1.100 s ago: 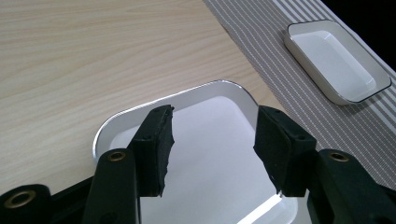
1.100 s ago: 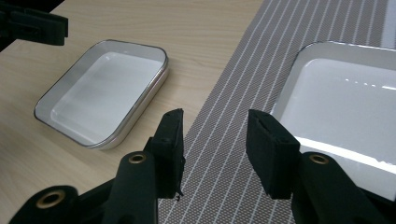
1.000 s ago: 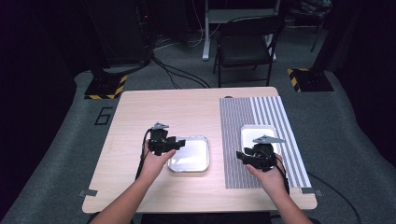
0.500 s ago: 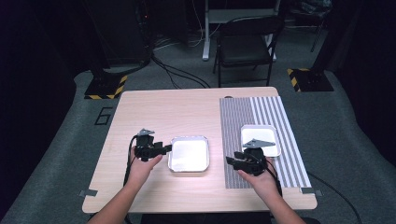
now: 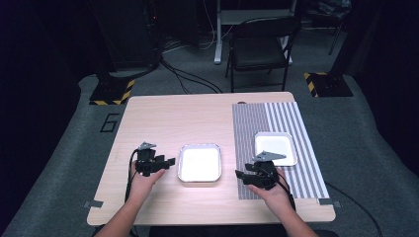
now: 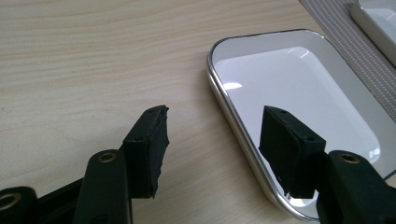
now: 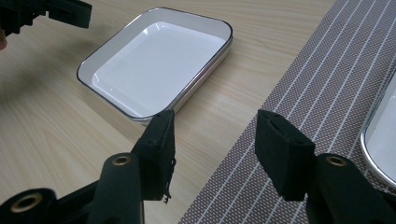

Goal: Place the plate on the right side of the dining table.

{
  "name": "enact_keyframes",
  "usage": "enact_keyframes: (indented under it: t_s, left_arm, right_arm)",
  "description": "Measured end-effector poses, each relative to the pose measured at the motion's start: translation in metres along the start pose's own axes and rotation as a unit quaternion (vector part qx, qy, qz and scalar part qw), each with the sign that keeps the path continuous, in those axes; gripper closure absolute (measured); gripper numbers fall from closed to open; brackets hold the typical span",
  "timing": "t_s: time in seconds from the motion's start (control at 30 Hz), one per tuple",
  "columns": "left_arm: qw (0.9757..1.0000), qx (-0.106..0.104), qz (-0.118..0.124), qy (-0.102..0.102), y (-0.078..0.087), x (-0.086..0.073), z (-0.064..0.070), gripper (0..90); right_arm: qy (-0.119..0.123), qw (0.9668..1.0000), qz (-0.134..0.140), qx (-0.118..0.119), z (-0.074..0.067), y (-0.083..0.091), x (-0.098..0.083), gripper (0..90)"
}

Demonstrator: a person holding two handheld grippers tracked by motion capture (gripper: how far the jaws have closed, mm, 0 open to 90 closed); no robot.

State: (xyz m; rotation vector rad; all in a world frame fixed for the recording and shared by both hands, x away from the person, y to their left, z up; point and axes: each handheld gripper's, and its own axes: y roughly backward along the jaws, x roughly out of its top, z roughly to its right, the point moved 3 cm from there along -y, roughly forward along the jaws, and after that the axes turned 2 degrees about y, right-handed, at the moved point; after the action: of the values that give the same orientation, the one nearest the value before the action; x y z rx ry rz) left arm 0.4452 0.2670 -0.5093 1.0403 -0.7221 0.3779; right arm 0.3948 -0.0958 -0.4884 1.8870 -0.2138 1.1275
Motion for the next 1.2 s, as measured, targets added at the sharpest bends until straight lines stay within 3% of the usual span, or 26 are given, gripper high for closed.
enact_keyframes:
  t_s: [0.2,0.33,0.53,0.83,1.2]
  left_arm:
    - [0.9999,0.005,-0.012,-0.008,-0.006,-0.009,-0.005,41.3]
    - [0.9991,0.019,-0.019,-0.032,-0.009,-0.011,-0.005,39.7]
    - [0.9994,0.013,-0.020,-0.024,-0.009,-0.015,-0.006,37.5]
    - [0.9992,0.028,-0.021,-0.022,-0.006,-0.014,-0.019,36.7]
    - [0.9985,0.041,-0.035,-0.004,-0.006,-0.017,-0.034,33.4]
  right_arm:
    - [0.008,0.9999,-0.006,0.002,-0.001,-0.009,-0.007,46.6]
    - [0.021,0.9996,-0.015,0.004,-0.003,-0.016,-0.012,46.5]
    - [0.019,0.9996,-0.019,0.008,-0.005,-0.022,-0.018,43.3]
    - [0.028,0.9994,-0.016,0.015,-0.011,-0.028,-0.023,42.5]
    - [0.048,0.9985,-0.024,0.014,-0.015,-0.039,-0.026,41.1]
